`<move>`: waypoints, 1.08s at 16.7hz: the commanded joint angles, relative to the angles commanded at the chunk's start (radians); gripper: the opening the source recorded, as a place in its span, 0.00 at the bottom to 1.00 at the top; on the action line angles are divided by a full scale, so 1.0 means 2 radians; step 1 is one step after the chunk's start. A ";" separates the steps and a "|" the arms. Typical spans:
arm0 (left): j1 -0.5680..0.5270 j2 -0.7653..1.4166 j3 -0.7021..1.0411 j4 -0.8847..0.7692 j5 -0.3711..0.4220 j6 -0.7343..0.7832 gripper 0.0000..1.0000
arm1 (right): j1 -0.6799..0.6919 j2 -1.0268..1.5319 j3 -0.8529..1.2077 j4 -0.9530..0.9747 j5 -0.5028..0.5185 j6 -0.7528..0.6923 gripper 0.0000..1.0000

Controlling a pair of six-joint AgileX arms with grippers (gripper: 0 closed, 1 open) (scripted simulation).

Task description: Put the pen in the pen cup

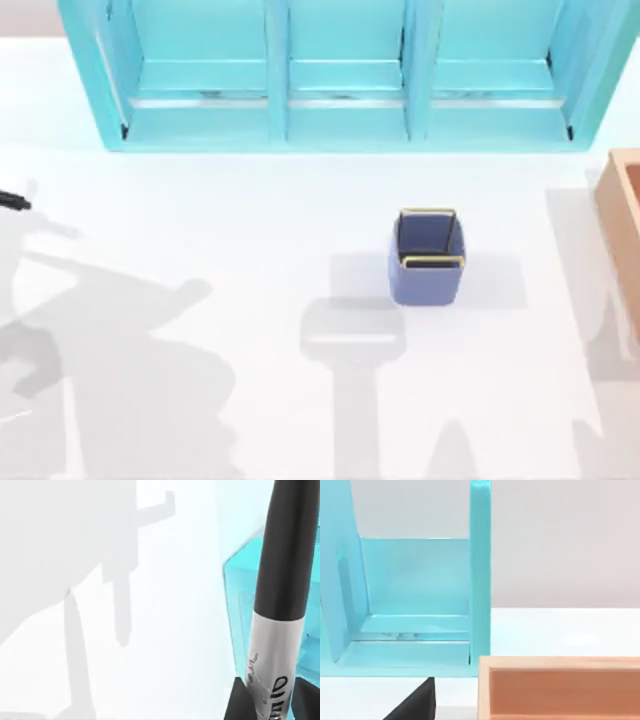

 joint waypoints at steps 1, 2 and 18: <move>0.005 -0.039 -0.002 -0.030 0.003 0.004 0.00 | 0.000 0.000 0.000 0.000 0.000 0.000 1.00; 0.010 -0.072 -0.007 -0.062 0.006 0.007 0.00 | 0.000 0.000 0.000 0.000 0.000 0.000 1.00; -0.029 -0.091 0.008 -0.139 -0.047 0.078 0.00 | 0.000 0.000 0.000 0.000 0.000 0.000 1.00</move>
